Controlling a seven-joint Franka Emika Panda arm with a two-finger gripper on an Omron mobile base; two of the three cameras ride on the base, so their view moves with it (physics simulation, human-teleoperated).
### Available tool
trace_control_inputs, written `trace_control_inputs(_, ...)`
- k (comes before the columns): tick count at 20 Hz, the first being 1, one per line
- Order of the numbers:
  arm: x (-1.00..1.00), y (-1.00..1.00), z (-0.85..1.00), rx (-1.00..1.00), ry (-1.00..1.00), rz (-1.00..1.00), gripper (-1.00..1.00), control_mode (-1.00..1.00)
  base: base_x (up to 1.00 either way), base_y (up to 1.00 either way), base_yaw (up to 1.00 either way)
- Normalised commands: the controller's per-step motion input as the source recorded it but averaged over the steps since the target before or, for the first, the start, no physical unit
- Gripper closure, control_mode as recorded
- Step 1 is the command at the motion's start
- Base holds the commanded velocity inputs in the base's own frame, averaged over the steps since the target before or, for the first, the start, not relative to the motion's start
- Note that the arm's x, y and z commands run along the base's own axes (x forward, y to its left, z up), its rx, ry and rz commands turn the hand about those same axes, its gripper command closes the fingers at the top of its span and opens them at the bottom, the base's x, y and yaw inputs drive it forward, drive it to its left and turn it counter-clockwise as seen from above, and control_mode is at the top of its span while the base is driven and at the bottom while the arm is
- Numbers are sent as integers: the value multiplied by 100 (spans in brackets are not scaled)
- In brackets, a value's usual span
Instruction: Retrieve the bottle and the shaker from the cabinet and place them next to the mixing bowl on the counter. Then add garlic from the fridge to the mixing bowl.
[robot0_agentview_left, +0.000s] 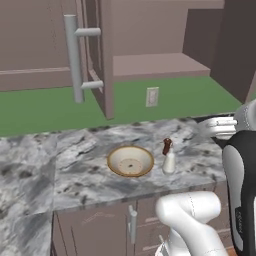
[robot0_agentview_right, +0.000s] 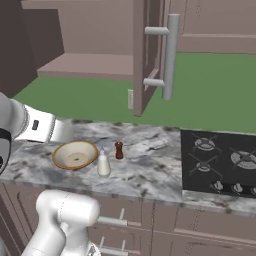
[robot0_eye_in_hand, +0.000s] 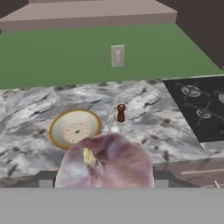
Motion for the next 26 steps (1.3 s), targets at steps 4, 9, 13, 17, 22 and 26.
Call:
trace_control_inputs(4,0,0,0,0,0,0,100,100,0,53,25)
trace_control_inputs(9,0,0,0,0,0,0,100,100,44,51,15)
trace_control_inputs(13,0,0,0,0,0,0,100,100,13,11,0)
trace_control_inputs(17,0,0,0,0,0,0,100,100,0,0,0)
trace_control_inputs(22,0,0,0,0,0,0,100,100,0,0,0)
trace_control_inputs(26,0,0,0,0,0,0,100,-100,0,0,0)
